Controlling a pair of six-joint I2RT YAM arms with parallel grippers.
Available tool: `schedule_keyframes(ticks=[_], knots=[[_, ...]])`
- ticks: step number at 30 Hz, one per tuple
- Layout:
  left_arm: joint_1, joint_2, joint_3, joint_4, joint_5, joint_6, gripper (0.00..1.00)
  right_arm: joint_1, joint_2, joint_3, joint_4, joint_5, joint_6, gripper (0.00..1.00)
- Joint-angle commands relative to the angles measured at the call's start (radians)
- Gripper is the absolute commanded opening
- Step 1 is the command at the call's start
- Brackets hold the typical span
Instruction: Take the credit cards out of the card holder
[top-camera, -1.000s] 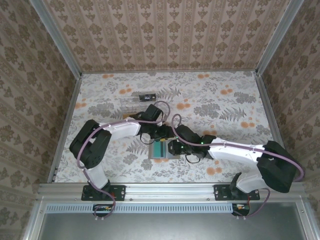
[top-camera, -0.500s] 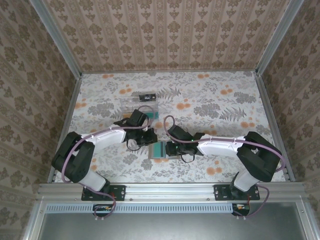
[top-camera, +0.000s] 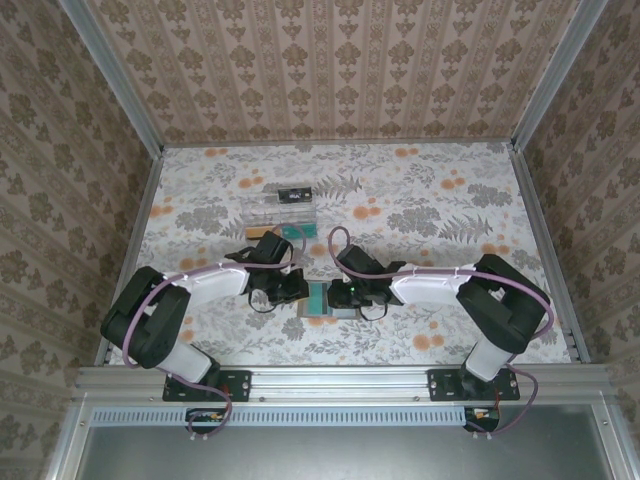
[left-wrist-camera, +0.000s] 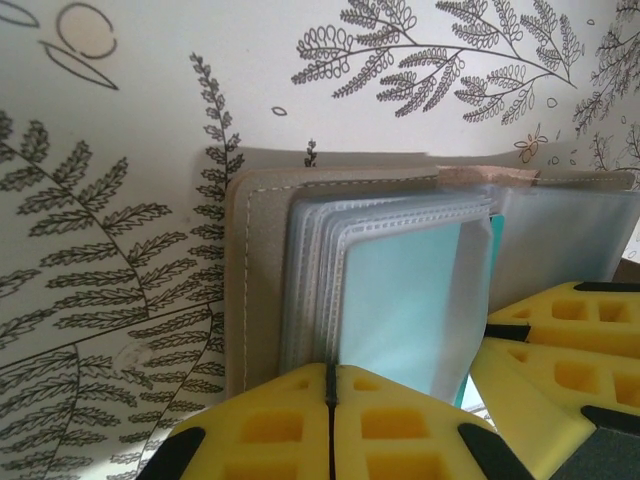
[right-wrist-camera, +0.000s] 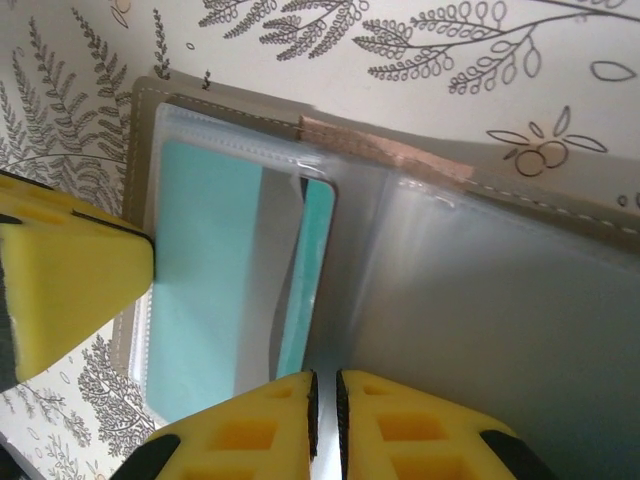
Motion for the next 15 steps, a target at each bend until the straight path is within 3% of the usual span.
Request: schedule_keyframes(ticks=[1,15], knots=[[-0.011,0.013,-0.021,0.003,-0.007,-0.017,0.07,-0.01,0.022,0.025,0.032,-0.046,0.023,0.17],[-0.017,0.004,-0.021,0.003,-0.016,-0.023,0.07,-0.031,0.046,0.023,0.088,-0.113,0.057,0.2]])
